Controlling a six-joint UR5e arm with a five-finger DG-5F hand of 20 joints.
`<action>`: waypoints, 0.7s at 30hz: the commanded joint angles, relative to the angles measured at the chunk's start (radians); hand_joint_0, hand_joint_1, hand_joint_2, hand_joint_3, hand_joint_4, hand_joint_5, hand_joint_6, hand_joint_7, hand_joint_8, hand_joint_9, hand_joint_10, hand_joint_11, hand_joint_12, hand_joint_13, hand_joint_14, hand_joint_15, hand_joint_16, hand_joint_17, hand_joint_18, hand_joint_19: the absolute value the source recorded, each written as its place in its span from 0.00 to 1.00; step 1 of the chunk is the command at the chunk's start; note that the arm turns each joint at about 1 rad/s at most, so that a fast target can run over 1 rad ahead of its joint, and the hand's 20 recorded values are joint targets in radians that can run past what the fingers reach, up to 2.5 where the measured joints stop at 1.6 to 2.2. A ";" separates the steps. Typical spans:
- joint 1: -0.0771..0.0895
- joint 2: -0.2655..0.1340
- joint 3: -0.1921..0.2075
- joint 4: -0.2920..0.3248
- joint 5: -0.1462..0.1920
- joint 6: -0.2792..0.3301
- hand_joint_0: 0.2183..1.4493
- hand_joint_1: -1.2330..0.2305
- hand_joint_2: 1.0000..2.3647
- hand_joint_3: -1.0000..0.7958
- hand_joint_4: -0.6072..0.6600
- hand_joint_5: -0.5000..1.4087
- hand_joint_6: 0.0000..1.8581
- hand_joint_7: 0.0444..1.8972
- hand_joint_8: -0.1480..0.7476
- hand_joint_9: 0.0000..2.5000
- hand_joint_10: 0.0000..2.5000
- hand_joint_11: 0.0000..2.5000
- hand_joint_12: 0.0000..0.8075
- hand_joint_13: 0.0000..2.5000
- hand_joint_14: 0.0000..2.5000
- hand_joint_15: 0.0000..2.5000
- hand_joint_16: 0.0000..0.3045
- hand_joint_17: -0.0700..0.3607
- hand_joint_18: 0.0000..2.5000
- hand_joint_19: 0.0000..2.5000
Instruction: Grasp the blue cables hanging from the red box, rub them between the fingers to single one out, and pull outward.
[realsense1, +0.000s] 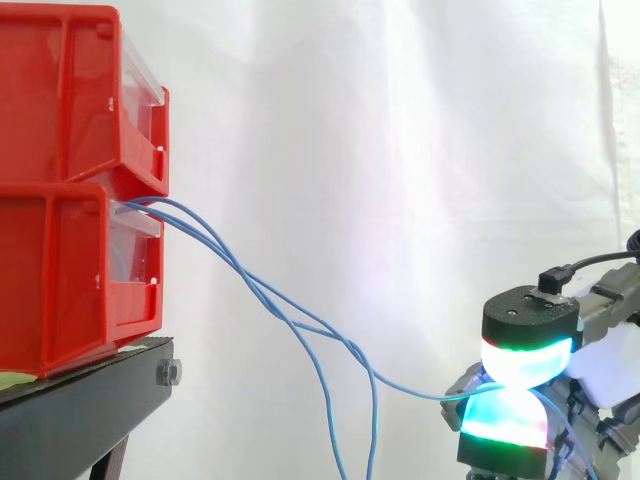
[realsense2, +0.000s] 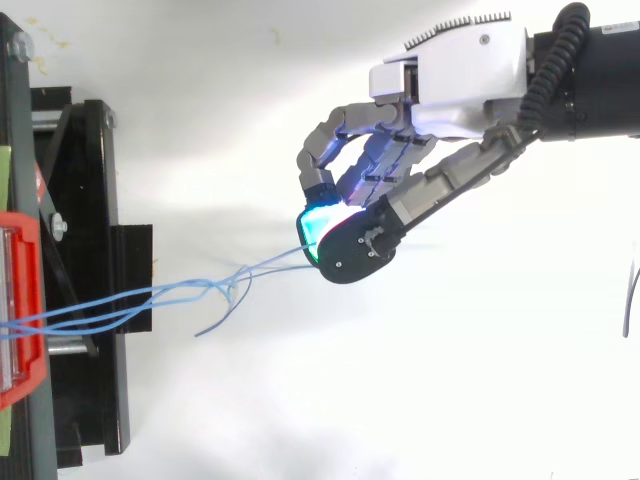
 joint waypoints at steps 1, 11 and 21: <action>-0.001 0.000 0.000 0.011 0.001 0.005 0.30 0.30 0.01 0.51 0.47 0.21 0.45 0.59 0.40 0.31 0.00 0.09 0.48 0.31 0.01 0.18 0.16 0.42 0.29 0.22; -0.001 0.000 0.000 0.114 0.001 -0.003 0.30 0.30 0.01 0.52 0.47 0.21 0.46 0.58 0.41 0.32 0.00 0.10 0.49 0.31 0.01 0.18 0.16 0.42 0.30 0.22; 0.001 0.000 0.000 0.206 -0.001 -0.003 0.30 0.30 0.01 0.52 0.47 0.21 0.46 0.59 0.41 0.32 0.00 0.10 0.49 0.31 0.01 0.19 0.16 0.42 0.30 0.22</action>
